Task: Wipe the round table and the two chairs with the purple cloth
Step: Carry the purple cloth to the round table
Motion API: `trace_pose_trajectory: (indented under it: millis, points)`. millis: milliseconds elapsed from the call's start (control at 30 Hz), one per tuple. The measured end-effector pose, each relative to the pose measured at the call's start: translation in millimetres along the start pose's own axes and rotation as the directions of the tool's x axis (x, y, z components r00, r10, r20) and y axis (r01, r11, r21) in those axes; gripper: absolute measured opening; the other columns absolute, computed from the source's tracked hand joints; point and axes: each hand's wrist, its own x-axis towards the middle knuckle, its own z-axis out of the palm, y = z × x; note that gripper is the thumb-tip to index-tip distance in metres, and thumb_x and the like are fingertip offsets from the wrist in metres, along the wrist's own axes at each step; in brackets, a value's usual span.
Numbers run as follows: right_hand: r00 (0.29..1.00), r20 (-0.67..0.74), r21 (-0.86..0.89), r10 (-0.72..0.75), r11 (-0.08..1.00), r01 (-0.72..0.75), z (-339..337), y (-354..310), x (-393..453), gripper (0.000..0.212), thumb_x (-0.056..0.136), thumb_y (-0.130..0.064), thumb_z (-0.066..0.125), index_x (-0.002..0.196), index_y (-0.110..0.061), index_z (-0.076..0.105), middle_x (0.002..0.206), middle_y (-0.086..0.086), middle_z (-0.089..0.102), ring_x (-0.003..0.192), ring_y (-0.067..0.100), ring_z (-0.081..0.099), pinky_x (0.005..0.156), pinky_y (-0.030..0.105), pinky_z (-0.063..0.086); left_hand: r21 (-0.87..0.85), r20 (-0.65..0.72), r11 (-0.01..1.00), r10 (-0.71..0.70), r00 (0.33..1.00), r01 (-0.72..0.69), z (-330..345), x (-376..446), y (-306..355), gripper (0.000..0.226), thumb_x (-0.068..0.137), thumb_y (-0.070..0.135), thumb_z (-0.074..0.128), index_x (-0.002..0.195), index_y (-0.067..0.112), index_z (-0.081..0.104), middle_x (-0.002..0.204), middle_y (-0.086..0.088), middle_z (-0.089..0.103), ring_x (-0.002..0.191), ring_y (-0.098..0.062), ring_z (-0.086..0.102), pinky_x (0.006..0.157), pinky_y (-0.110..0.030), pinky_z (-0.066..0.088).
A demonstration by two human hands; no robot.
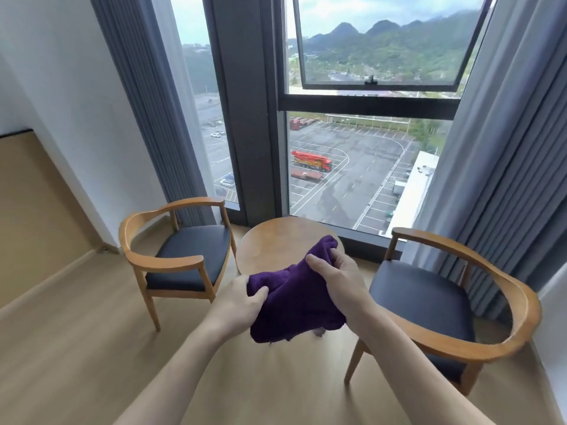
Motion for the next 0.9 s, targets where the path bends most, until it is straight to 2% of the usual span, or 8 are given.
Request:
trace_pose_trajectory:
  millis: [100, 233, 333, 433, 533, 733, 833, 900]
  points:
    - [1.0, 0.0, -0.011, -0.015, 1.0, 0.015, -4.4, 9.7, 70.4, 0.01, 0.097, -0.022, 0.068, 0.094, -0.013, 0.067, 0.084, 0.005, 0.074, 0.074, 0.015, 0.069, 0.067, 0.026, 0.055, 0.112, -0.088, 0.993, 0.034, 0.996, -0.024, 12.9, 64.3, 9.6, 0.014, 0.096, 0.04, 0.063, 0.102, 0.027, 0.062, 0.097, 0.011, 0.067, 0.088, -0.008, 0.064, 0.067, -0.022, 0.053]
    - [0.999, 0.022, -0.03, -0.032, 0.999, 0.033, -5.1, 13.2, 164.5, 0.021, 0.096, -0.025, 0.067, 0.086, -0.007, 0.06, 0.075, 0.001, 0.063, 0.071, 0.015, 0.06, 0.072, 0.034, 0.05, -0.207, 0.021, 0.974, 0.096, 0.995, -0.089, 28.1, 141.3, 43.4, 0.022, 0.096, 0.048, 0.063, 0.112, 0.033, 0.062, 0.102, 0.016, 0.069, 0.097, -0.006, 0.067, 0.065, -0.009, 0.05]
    - [0.996, 0.093, -0.02, -0.002, 1.0, 0.004, 7.0, 10.1, 227.8, 0.047, 0.095, -0.044, 0.057, 0.092, 0.002, 0.055, 0.082, 0.009, 0.058, 0.079, 0.022, 0.055, 0.081, 0.046, 0.048, -0.506, 0.21, 0.863, 0.111, 0.971, 0.01, 33.9, 190.7, 62.9, 0.042, 0.09, 0.06, 0.061, 0.122, 0.033, 0.061, 0.11, 0.015, 0.074, 0.105, -0.002, 0.069, 0.076, -0.016, 0.057]
    - [0.989, 0.139, 0.091, 0.057, 0.993, -0.07, 24.9, 10.9, 279.0, 0.06, 0.096, -0.048, 0.048, 0.096, 0.011, 0.055, 0.087, 0.016, 0.057, 0.084, 0.029, 0.055, 0.082, 0.05, 0.05, -0.607, 0.213, 0.789, 0.046, 0.976, 0.095, 38.3, 236.5, 58.5, 0.049, 0.089, 0.056, 0.067, 0.128, 0.028, 0.059, 0.117, 0.007, 0.074, 0.108, -0.005, 0.07, 0.081, -0.027, 0.06]
    - [0.965, 0.215, 0.162, 0.148, 0.969, -0.185, 42.7, 25.6, 325.5, 0.066, 0.094, -0.051, 0.047, 0.097, 0.014, 0.056, 0.088, 0.021, 0.06, 0.083, 0.032, 0.06, 0.084, 0.055, 0.055, -0.605, 0.154, 0.788, -0.021, 0.988, 0.111, 43.1, 282.5, 37.8, 0.041, 0.091, 0.05, 0.071, 0.125, 0.031, 0.06, 0.121, 0.004, 0.072, 0.111, -0.01, 0.069, 0.082, -0.029, 0.061]
    - [0.941, 0.226, 0.084, 0.253, 0.957, -0.277, 80.6, 75.4, 415.9, 0.061, 0.106, -0.047, 0.041, 0.113, 0.012, 0.055, 0.098, 0.019, 0.064, 0.084, 0.021, 0.064, 0.07, 0.028, 0.055, -0.515, 0.228, 0.827, -0.121, 0.966, 0.226, 49.7, 394.1, -24.9, 0.018, 0.1, 0.031, 0.061, 0.118, 0.027, 0.064, 0.113, 0.001, 0.074, 0.107, -0.017, 0.071, 0.091, -0.042, 0.061]
    - [0.955, 0.176, -0.053, 0.238, 0.971, -0.233, 99.5, 98.6, 462.6, 0.056, 0.101, -0.052, 0.046, 0.099, 0.004, 0.056, 0.09, 0.012, 0.058, 0.081, 0.021, 0.055, 0.076, 0.036, 0.047, -0.411, 0.279, 0.874, -0.15, 0.948, 0.259, 49.9, 453.7, -60.1, 0.026, 0.099, 0.014, 0.047, 0.107, 0.027, 0.068, 0.099, 0.001, 0.077, 0.097, -0.021, 0.072, 0.089, -0.043, 0.061]
    - [0.953, 0.155, -0.165, 0.262, 0.958, -0.236, 105.4, 117.2, 493.1, 0.042, 0.101, -0.041, 0.058, 0.092, 0.0, 0.052, 0.085, 0.008, 0.055, 0.077, 0.022, 0.052, 0.073, 0.04, 0.043, -0.312, 0.349, 0.901, -0.188, 0.918, 0.303, 47.6, 491.6, -81.3, 0.031, 0.098, 0.012, 0.044, 0.104, 0.028, 0.07, 0.093, 0.004, 0.077, 0.091, -0.02, 0.073, 0.083, -0.039, 0.061]
